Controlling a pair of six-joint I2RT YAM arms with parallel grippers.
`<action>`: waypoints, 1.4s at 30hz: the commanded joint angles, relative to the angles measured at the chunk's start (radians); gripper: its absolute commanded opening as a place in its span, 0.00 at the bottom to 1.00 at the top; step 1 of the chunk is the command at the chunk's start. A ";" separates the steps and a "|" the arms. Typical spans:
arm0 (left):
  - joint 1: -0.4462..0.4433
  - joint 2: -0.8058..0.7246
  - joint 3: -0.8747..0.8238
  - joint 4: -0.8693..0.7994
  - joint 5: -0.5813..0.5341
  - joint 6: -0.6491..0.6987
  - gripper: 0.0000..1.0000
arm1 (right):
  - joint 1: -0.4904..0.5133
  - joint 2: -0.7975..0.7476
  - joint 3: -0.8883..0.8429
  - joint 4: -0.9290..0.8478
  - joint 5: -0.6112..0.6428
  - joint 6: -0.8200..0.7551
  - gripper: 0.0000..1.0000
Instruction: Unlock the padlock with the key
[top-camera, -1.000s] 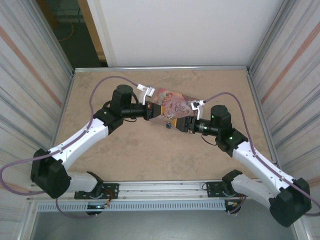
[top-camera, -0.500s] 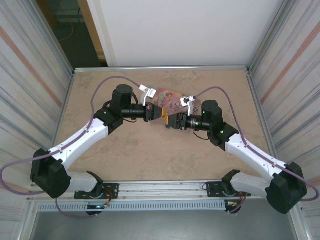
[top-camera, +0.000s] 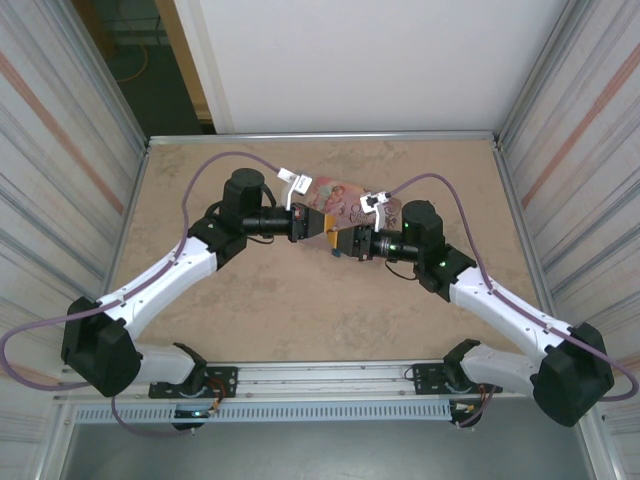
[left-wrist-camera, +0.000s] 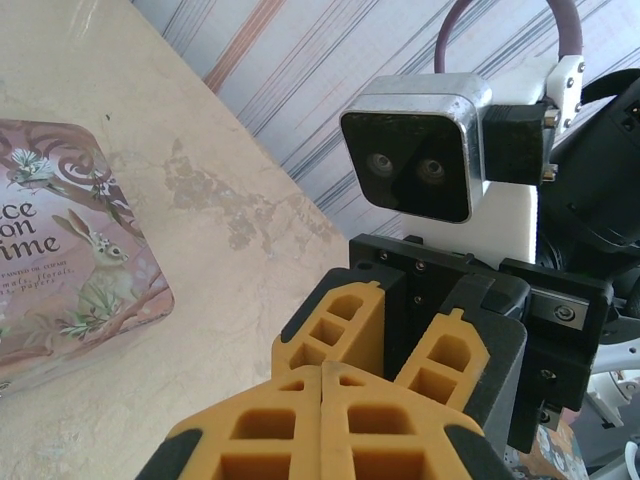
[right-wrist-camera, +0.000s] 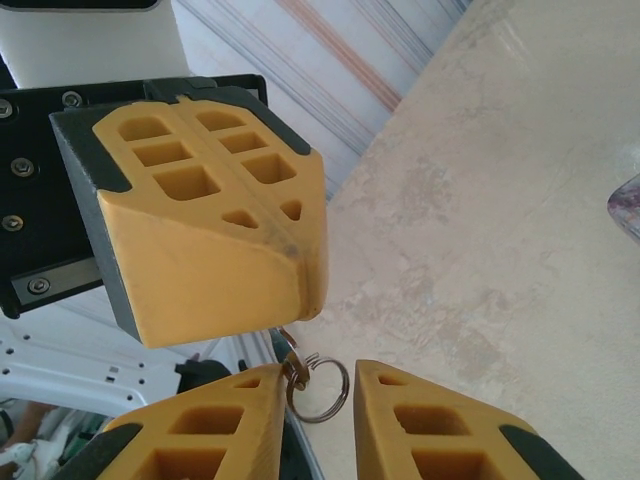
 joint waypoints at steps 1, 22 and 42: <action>0.006 -0.020 -0.007 0.027 0.025 -0.003 0.00 | 0.009 0.010 0.033 0.025 0.010 -0.007 0.22; 0.006 -0.017 -0.012 0.029 0.037 0.003 0.00 | 0.010 0.021 0.035 0.058 0.017 0.010 0.19; 0.059 -0.101 -0.060 0.016 -0.075 -0.008 0.47 | 0.007 -0.002 0.031 -0.090 0.075 -0.069 0.00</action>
